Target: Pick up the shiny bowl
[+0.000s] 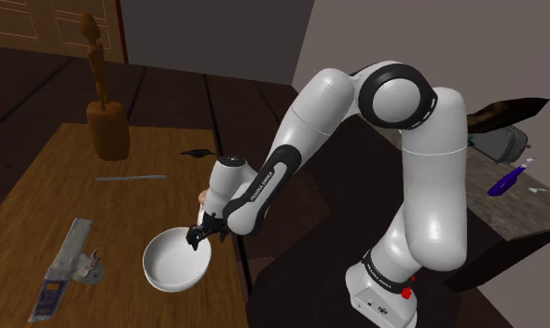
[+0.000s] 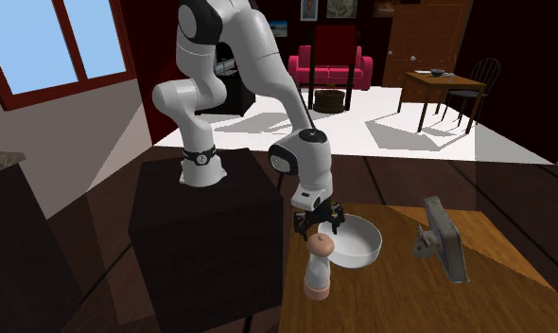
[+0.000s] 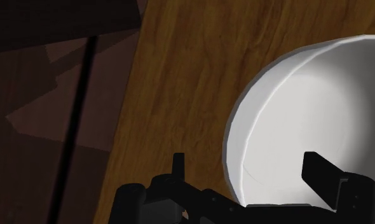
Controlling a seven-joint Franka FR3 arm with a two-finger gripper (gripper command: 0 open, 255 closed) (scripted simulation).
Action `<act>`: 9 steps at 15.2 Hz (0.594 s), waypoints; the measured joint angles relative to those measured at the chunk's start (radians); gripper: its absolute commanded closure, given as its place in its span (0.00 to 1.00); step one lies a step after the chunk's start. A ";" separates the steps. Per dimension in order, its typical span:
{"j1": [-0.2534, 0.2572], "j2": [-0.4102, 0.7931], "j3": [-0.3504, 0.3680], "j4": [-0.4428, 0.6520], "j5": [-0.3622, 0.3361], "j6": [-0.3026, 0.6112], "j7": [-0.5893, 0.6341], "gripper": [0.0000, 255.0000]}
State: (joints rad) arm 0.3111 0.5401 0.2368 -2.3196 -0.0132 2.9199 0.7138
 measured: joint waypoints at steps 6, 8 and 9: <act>0.021 0.066 -0.021 0.024 -0.011 0.043 0.006 1.00; 0.022 0.069 -0.022 0.025 -0.011 0.045 0.006 1.00; 0.022 0.069 -0.022 0.026 -0.011 0.045 0.006 1.00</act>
State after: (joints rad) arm 0.3330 0.6092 0.2149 -2.2939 -0.0243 2.9652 0.7203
